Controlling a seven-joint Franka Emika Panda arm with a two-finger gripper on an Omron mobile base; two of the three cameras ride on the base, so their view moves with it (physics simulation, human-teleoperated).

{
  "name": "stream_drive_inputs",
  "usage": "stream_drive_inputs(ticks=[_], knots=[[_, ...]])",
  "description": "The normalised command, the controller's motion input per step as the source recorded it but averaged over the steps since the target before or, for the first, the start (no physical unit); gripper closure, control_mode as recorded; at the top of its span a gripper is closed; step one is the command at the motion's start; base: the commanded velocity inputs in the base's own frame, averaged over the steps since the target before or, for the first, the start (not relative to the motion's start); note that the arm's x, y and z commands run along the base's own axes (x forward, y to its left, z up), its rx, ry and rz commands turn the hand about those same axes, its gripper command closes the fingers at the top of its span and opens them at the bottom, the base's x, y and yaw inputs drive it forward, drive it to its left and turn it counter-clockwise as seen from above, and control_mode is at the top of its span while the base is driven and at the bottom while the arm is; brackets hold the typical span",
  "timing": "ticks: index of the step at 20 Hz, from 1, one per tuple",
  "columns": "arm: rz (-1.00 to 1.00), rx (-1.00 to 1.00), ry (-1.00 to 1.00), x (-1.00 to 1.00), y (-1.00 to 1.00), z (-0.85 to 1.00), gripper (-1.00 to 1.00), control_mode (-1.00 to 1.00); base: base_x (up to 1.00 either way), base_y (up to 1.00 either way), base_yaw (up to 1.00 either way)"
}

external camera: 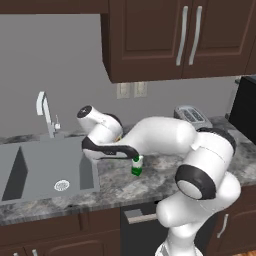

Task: Place the microwavable item in the microwave. Then, close the microwave door and press the start button.

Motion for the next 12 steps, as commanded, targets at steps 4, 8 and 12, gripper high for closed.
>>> stream_drive_inputs(ticks=[4, 8, 12], knots=[[0.05, 0.00, -0.10, -0.45, 0.00, 0.77, 1.00, -1.00, 0.00, 0.00, 0.00], [0.00, 0.03, 0.00, -0.67, -0.05, 0.70, 1.00, -1.00, 0.00, 0.00, 0.00], [0.01, 0.09, 0.00, -0.73, -0.28, 0.71, 1.00, -1.00, 0.00, 0.00, 0.00]])
